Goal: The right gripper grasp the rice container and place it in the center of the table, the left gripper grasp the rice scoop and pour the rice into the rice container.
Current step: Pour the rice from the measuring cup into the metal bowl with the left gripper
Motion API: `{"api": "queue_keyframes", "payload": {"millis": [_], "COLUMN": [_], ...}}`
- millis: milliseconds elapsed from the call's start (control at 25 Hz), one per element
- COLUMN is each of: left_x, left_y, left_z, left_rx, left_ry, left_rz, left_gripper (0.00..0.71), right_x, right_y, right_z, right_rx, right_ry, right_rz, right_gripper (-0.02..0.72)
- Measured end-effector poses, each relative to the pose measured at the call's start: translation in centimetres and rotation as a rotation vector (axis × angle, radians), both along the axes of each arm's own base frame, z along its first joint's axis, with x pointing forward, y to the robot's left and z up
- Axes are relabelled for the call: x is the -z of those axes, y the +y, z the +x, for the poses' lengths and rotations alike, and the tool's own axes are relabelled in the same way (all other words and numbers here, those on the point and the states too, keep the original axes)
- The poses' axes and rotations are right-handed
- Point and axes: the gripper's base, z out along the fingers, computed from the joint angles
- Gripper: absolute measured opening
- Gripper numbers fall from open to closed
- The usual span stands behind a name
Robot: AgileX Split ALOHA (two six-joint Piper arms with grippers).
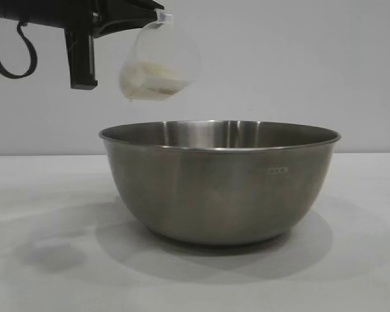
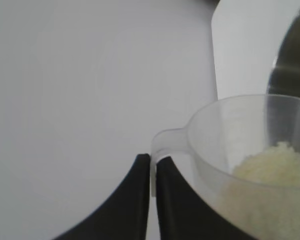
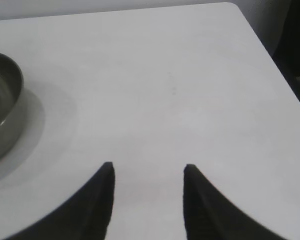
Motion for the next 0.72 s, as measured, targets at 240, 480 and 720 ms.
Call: {"api": "queue_keyframes", "payload": {"millis": [240,480,720], "left_x": [0.3,0.4,0.4], "left_y": [-0.5,-1.8,-2.1], "left_z": [-0.6,-1.5,-1.7], "left_rx": [0.083,0.148,0.163], "left_ry": [-0.138,-0.217,-0.264], "left_rz": [0.120,0.168,0.193], "left_gripper": [0.000,0.000,0.000], "right_x": [0.0,0.0,0.0], "right_y": [0.0,0.0,0.0], "right_z": [0.0,0.0,0.0], "right_rx": [0.000,0.000,0.000], "right_ry": [0.000,0.000,0.000], "right_rz": [0.000,0.000,0.000], "right_gripper": [0.325,0.325,0.325]}}
